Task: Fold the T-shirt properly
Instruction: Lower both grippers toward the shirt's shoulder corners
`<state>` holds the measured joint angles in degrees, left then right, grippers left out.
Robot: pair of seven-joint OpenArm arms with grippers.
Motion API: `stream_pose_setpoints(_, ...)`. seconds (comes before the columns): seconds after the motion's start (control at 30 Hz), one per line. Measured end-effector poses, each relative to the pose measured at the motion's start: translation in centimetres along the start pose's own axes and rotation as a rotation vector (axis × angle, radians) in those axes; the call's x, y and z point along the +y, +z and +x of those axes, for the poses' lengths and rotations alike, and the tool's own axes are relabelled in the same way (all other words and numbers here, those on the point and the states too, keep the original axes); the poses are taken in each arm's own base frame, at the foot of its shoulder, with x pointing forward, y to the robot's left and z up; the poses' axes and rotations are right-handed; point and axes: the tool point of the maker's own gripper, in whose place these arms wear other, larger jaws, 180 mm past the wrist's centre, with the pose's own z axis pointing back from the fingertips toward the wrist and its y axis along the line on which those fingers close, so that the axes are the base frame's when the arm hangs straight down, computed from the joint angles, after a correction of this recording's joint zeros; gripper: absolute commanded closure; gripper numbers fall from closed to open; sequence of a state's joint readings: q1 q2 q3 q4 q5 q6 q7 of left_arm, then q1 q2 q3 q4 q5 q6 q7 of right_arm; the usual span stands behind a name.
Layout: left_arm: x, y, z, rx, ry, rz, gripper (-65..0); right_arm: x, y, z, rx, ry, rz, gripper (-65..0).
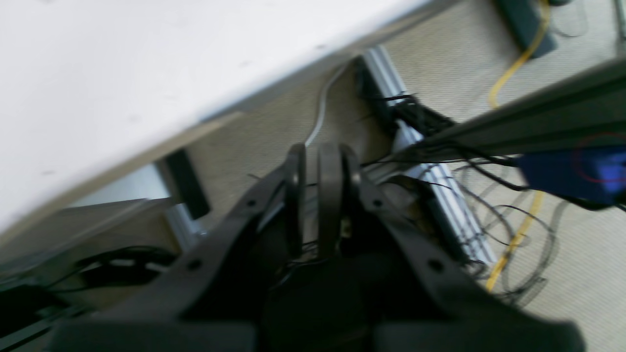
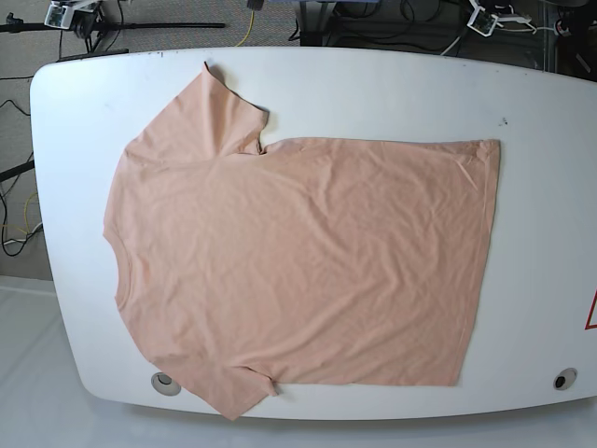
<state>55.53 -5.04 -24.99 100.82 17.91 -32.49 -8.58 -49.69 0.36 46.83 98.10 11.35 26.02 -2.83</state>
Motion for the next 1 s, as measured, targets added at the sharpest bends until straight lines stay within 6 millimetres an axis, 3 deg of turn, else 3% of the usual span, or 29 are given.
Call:
stream_pose_setpoints(0.3,1.2,0.2,1.6,-0.044,-0.009,0.024,-1.9,4.0,0.3,5.0,-0.086,-0.068,0.188,-1.2)
stream_pose_setpoints(0.5,2.6,-0.1,2.4,-0.062,-0.035,0.034,-1.5,5.1,0.4,8.0,-0.134,-0.001,0.222,-1.1)
stream_pose_setpoints(0.7,4.0,-0.6,4.9,-0.127,-0.109,0.044,-1.2,5.1,0.4,8.2,-0.113,0.115,0.195,-1.3)
stream_pose_setpoints(0.9,4.9,-1.0,6.0,-0.152,-0.162,0.047,-1.7,4.6,-0.1,8.3,-0.103,0.197,0.153,-1.3)
stream_pose_setpoints(1.0,5.0,-1.0,6.5,-0.168,-0.17,0.048,-5.0,4.5,-0.5,9.1,-0.127,0.197,0.142,-1.3)
